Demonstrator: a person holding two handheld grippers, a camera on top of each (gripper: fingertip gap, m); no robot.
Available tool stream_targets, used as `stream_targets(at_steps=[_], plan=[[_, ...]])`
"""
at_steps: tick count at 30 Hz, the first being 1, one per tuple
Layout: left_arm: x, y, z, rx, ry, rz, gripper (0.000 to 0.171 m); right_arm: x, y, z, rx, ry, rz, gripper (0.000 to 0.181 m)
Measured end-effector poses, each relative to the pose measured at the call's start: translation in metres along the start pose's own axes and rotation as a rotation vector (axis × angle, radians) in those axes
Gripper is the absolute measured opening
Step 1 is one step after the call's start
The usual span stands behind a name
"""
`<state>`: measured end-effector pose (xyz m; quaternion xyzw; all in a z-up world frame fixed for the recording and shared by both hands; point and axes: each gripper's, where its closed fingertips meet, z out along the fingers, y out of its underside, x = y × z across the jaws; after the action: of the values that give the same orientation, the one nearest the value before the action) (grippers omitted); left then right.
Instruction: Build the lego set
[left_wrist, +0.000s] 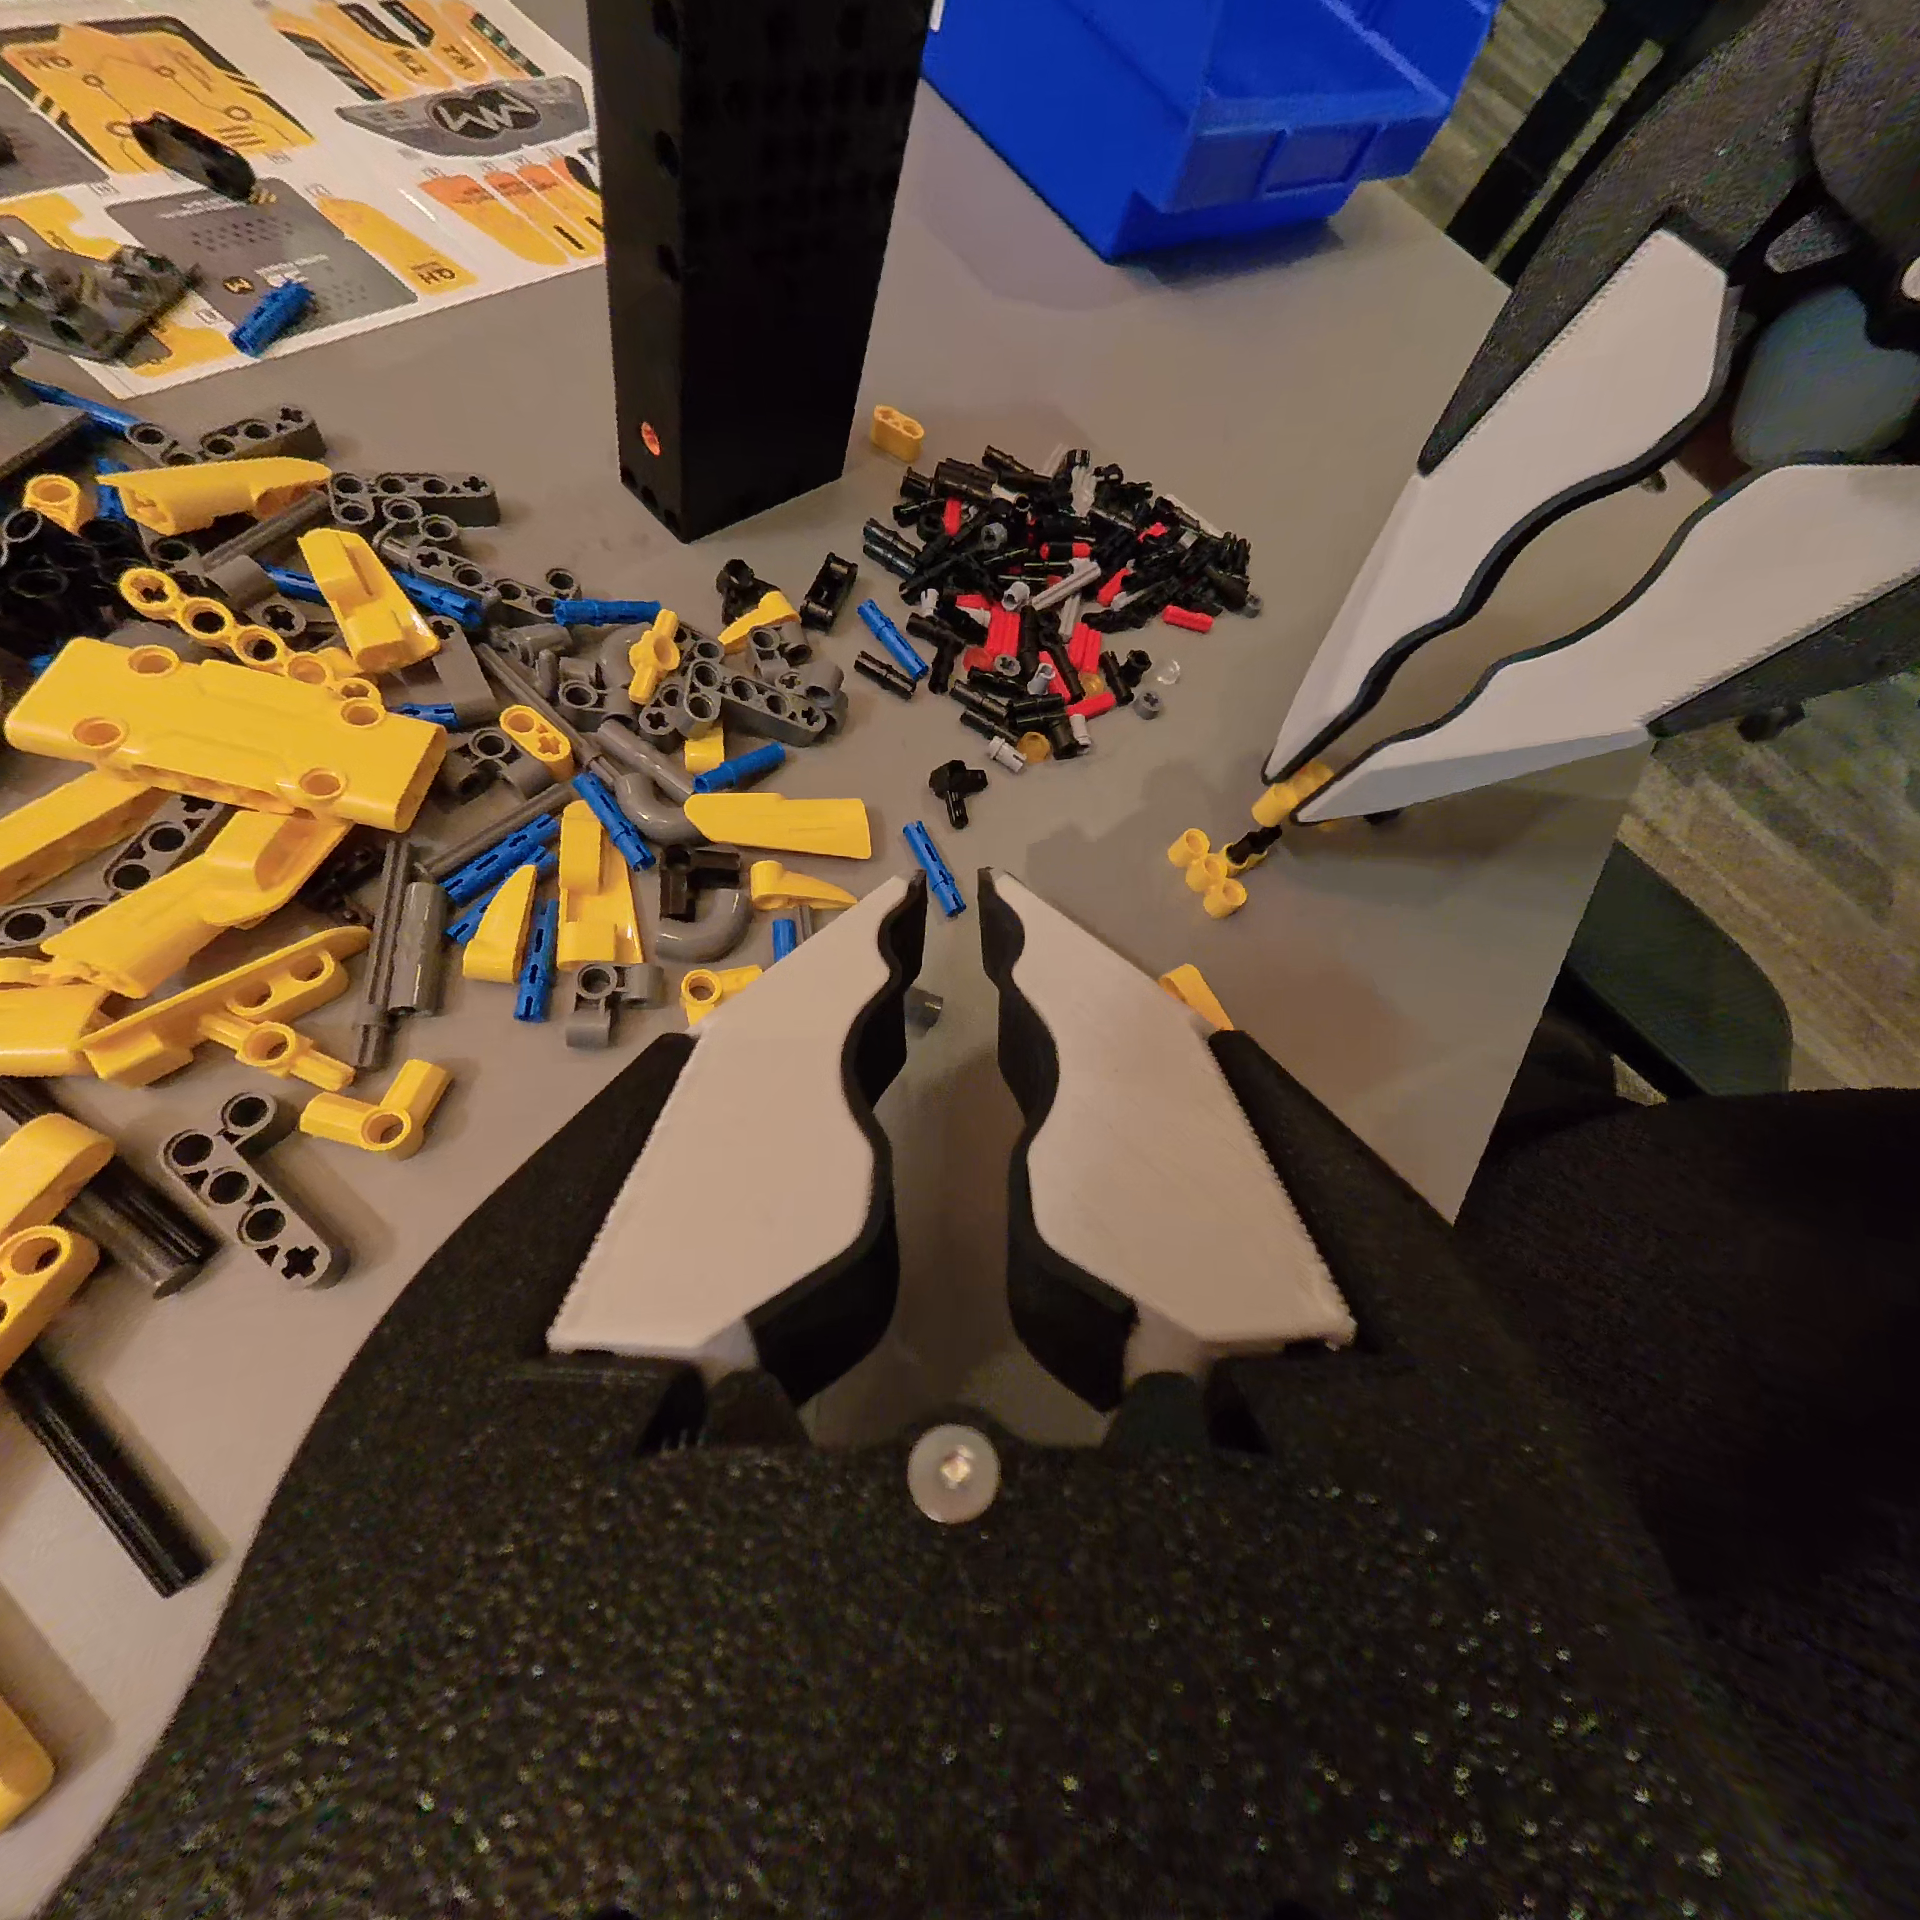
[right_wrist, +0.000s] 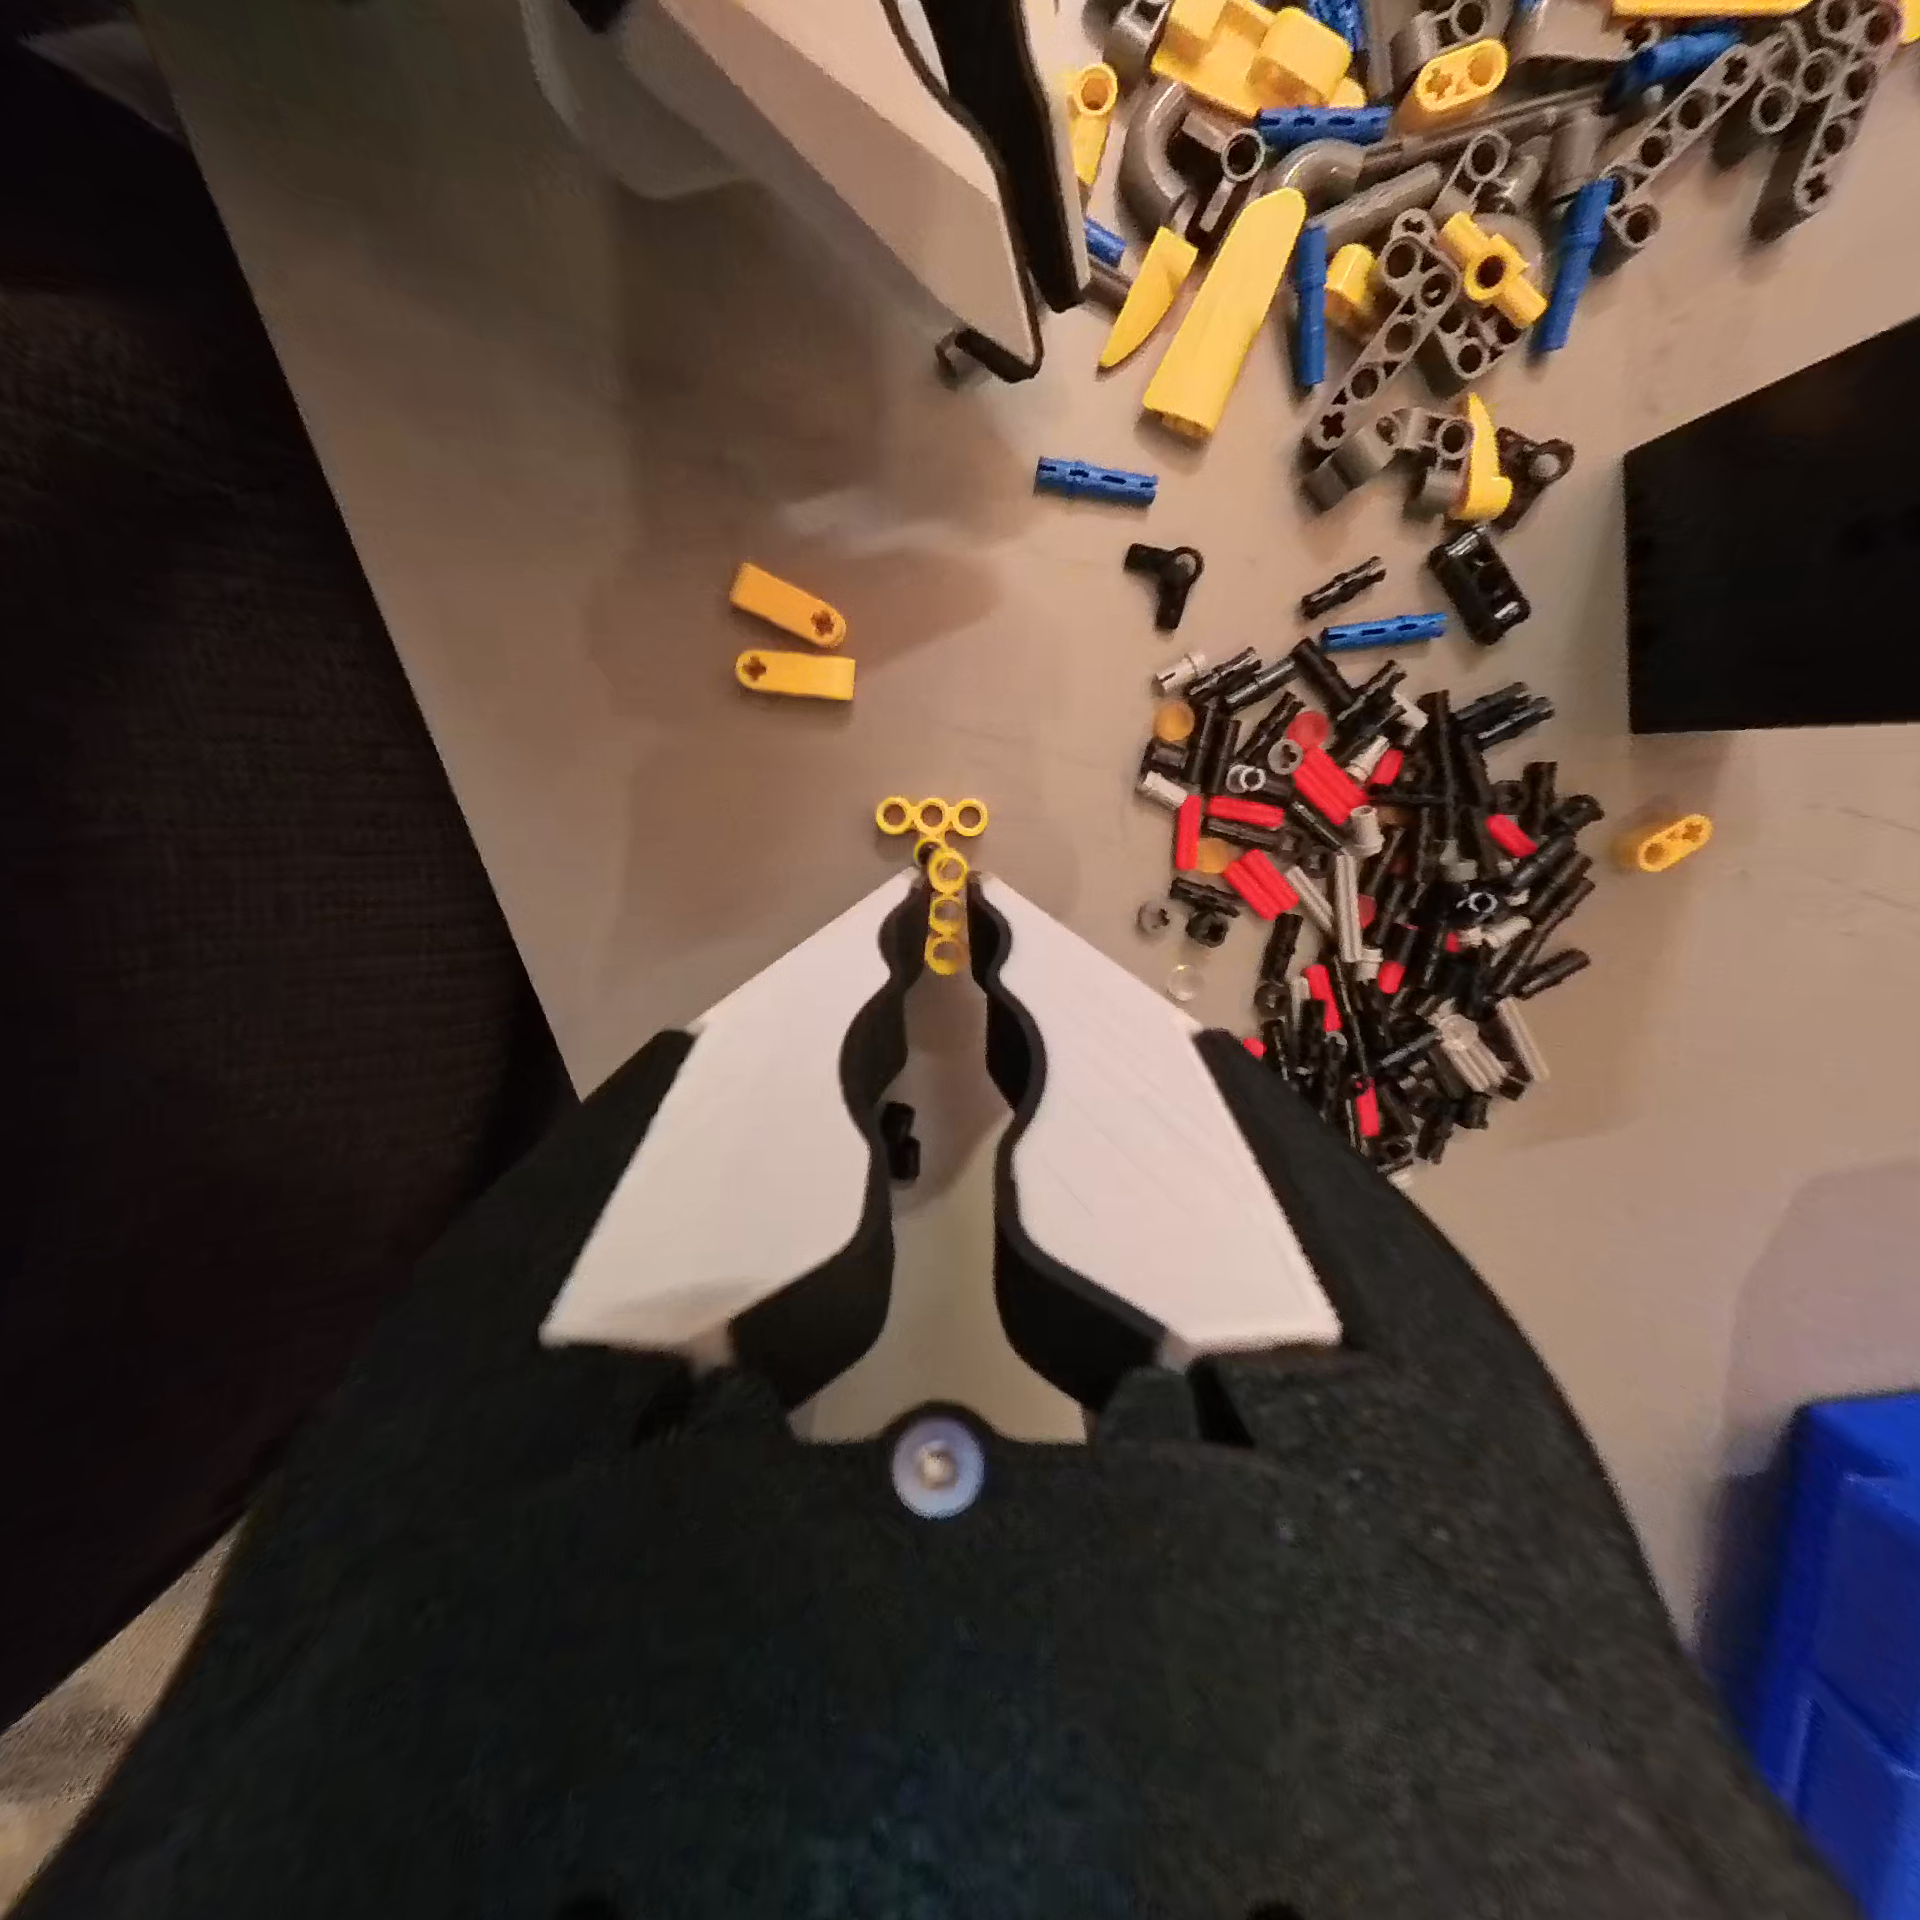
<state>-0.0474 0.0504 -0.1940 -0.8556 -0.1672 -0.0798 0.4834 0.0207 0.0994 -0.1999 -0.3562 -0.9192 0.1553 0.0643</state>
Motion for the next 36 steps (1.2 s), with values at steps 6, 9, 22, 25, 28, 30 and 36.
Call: stream_targets(at_steps=[6, 9, 22, 25, 28, 30, 36], plan=[[-0.0006, -0.0026, -0.0024, 0.021, 0.019, -0.026, 0.009, -0.0018, 0.0024, 0.004, -0.049, -0.021, -0.001, 0.007], [-0.0008, -0.0033, -0.003, 0.026, 0.024, -0.033, 0.009, -0.0011, 0.0023, 0.0063, -0.061, -0.018, -0.008, 0.007], [-0.001, -0.0045, -0.0043, 0.037, 0.041, -0.054, 0.009, -0.0025, 0.0025, 0.0067, -0.104, -0.008, -0.034, 0.007], [-0.0011, -0.0047, -0.0045, 0.039, 0.044, -0.058, 0.009, -0.0026, 0.0023, 0.0068, -0.103, -0.006, -0.046, 0.007], [-0.0011, -0.0047, -0.0045, 0.039, 0.046, -0.061, 0.009, -0.0026, 0.0023, 0.0067, -0.11, -0.002, -0.058, 0.007], [-0.0012, -0.0049, -0.0045, 0.04, 0.047, -0.062, 0.009, -0.0032, 0.0022, 0.0067, -0.118, 0.003, -0.069, 0.007], [-0.0013, -0.0049, -0.0046, 0.041, 0.049, -0.065, 0.009, -0.0036, 0.0027, 0.0064, -0.136, 0.009, -0.089, 0.007]])
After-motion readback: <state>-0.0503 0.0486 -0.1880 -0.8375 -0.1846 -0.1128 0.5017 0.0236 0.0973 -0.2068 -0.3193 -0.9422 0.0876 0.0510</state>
